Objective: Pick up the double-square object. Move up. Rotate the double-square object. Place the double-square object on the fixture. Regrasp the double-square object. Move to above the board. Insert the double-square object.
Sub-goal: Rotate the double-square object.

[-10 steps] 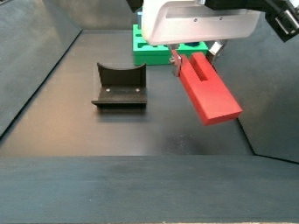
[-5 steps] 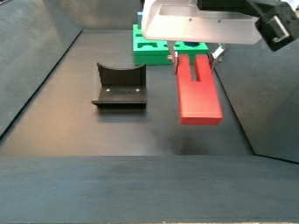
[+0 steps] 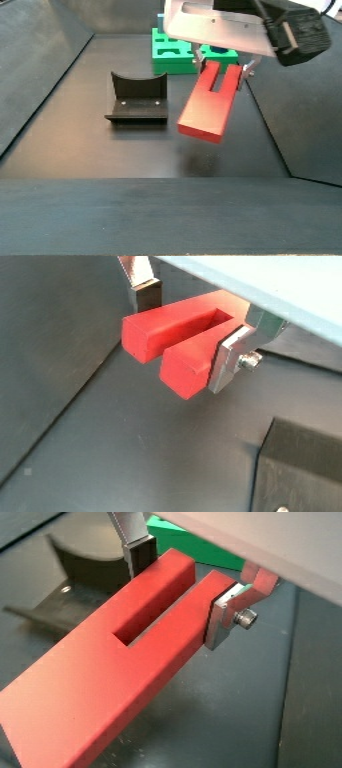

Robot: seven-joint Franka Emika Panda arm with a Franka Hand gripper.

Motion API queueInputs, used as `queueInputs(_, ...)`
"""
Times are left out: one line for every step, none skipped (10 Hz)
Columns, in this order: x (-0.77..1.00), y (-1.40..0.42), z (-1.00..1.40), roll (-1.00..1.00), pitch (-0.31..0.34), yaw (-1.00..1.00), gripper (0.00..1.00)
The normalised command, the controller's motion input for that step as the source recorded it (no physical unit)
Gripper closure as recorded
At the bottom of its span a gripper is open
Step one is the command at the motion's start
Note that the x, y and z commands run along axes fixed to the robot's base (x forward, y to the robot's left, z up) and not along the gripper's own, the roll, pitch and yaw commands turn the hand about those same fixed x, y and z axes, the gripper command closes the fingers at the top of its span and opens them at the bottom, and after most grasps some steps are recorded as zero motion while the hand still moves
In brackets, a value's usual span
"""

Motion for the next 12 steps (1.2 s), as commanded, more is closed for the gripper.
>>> queueInputs(0.03, 0.02, -0.02, 0.00, -0.003, -1.00, 1.00)
queueInputs(0.03, 0.02, -0.02, 0.00, -0.003, -1.00, 1.00)
queueInputs(0.03, 0.02, -0.02, 0.00, -0.003, -1.00, 1.00)
queueInputs(0.03, 0.02, -0.02, 0.00, -0.003, -1.00, 1.00)
queueInputs(0.03, 0.02, -0.02, 0.00, -0.003, -1.00, 1.00)
queueInputs(0.03, 0.02, -0.02, 0.00, -0.003, -1.00, 1.00)
queueInputs(0.03, 0.02, -0.02, 0.00, -0.003, -1.00, 1.00)
queueInputs(0.03, 0.02, -0.02, 0.00, -0.004, -1.00, 1.00)
queueInputs(0.03, 0.02, -0.02, 0.00, -0.004, -1.00, 1.00)
queueInputs(0.03, 0.02, -0.02, 0.00, -0.004, -1.00, 1.00)
queueInputs(0.03, 0.02, -0.02, 0.00, -0.004, -1.00, 1.00)
queueInputs(0.03, 0.02, -0.02, 0.00, -0.004, -1.00, 1.00)
